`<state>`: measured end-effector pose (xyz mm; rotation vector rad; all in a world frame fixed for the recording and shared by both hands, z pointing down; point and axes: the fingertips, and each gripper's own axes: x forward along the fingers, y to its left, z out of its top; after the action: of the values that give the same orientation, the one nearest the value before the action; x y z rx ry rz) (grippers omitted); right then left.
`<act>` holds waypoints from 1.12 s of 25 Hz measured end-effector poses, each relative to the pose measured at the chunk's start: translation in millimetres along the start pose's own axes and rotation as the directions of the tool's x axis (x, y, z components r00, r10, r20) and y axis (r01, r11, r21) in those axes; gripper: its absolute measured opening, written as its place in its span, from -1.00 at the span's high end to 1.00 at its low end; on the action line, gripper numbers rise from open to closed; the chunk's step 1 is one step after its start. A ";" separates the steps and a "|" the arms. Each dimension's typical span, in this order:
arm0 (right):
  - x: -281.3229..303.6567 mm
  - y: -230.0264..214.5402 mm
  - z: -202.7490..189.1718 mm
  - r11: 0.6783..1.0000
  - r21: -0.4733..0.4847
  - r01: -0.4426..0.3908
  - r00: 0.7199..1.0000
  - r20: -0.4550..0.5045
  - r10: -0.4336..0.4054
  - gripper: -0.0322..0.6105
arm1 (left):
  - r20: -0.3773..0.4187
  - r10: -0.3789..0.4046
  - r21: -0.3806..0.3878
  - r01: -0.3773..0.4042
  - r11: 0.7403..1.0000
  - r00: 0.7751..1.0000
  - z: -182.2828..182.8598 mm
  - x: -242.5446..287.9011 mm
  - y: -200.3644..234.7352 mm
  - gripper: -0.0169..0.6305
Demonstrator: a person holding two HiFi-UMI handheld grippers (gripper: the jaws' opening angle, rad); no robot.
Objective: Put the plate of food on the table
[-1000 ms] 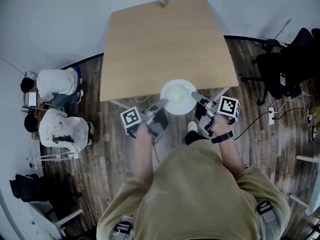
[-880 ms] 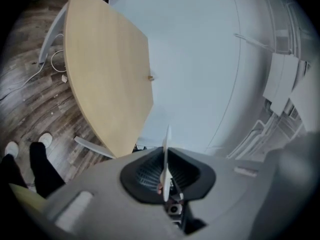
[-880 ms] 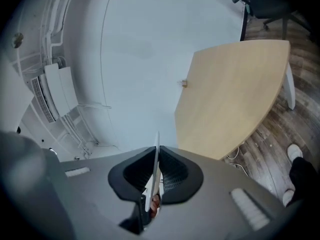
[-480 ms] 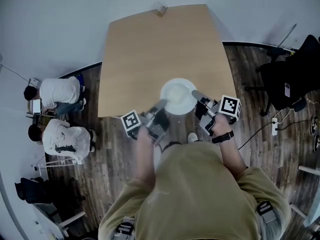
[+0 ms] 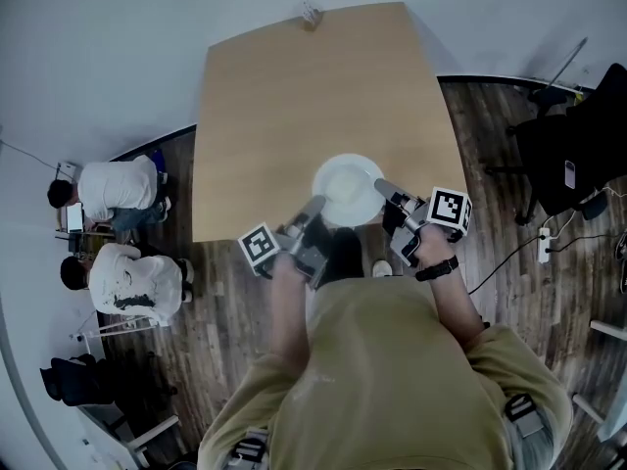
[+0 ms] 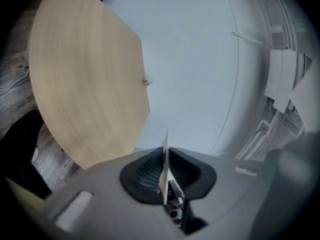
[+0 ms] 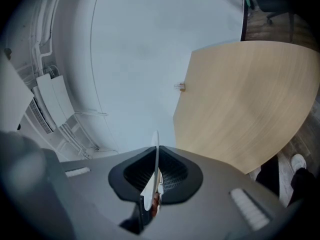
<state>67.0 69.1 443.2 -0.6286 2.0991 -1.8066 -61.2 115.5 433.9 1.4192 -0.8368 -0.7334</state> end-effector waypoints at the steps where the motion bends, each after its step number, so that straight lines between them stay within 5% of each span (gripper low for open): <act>1: 3.8 -3.1 2.9 1.000 0.003 0.002 1.000 0.003 -0.002 0.84 | 0.000 -0.005 0.009 0.005 1.000 1.000 5.2 4.7 2.4 0.86; 5: 18.2 -16.4 20.5 0.999 0.043 0.022 0.999 0.031 -0.023 0.84 | -0.039 -0.029 0.034 0.031 0.999 0.999 23.4 28.4 9.7 0.86; 10: 76.9 -42.9 70.3 0.994 0.080 0.075 0.997 0.027 -0.077 0.84 | -0.089 0.045 0.085 -0.037 0.996 0.995 83.8 85.9 32.7 0.88; 22: 97.1 -41.7 90.7 0.994 0.039 0.101 0.995 0.018 -0.102 0.84 | -0.083 0.076 0.089 -0.068 0.994 0.994 103.9 105.2 34.1 0.90; 28: 145.4 -64.0 138.4 0.988 0.050 0.145 0.989 0.011 -0.146 0.84 | -0.097 0.113 0.076 -0.105 0.991 0.989 155.9 156.7 51.3 0.90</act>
<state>18.9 -130.3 491.7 -0.7982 2.0408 -1.9174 -112.4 -98.4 489.9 1.4495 -0.8615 -0.5488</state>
